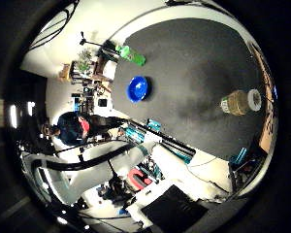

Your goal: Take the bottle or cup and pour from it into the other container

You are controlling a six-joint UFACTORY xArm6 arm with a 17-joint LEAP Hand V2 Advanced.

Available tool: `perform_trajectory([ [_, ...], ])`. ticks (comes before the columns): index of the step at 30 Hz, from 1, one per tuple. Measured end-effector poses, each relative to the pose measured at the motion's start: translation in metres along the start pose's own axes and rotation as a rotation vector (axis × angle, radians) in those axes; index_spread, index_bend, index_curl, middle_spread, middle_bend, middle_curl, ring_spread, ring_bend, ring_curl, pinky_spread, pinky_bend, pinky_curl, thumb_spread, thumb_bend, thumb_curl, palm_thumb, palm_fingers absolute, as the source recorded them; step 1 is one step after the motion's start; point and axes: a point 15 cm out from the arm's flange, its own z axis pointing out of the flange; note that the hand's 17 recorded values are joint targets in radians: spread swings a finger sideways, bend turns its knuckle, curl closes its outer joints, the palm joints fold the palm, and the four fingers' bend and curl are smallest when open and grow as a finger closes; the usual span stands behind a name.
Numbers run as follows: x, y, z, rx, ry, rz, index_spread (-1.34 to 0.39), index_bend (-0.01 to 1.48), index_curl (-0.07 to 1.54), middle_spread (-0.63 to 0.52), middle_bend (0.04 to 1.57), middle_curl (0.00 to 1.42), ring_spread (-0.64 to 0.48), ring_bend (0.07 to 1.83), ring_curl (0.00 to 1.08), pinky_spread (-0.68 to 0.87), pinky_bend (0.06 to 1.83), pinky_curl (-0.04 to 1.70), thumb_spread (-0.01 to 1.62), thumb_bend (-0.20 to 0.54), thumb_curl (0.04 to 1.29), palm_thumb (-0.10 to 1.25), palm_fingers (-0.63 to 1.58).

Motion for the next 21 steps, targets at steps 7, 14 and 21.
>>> perform_trajectory([
  [7, 0.022, 0.012, -0.01, 0.132, -0.029, 0.092, -0.26, 0.15, 0.26, 0.09, 0.23, 0.33, 0.18, 0.42, 0.27, 0.46, 0.84, 0.1, 1.01, -0.03, 0.3, 0.51, 0.12],
  [14, 0.059, 0.034, -0.007, 0.238, -0.061, 0.211, -0.25, 0.15, 0.26, 0.1, 0.24, 0.34, 0.18, 0.45, 0.27, 0.46, 0.89, 0.07, 1.01, -0.028, 0.3, 0.49, 0.13],
  [21, 0.091, 0.056, 0.015, 0.315, -0.152, 0.315, -0.24, 0.15, 0.26, 0.1, 0.25, 0.33, 0.18, 0.48, 0.26, 0.46, 0.94, 0.04, 1.0, -0.027, 0.3, 0.48, 0.14],
])
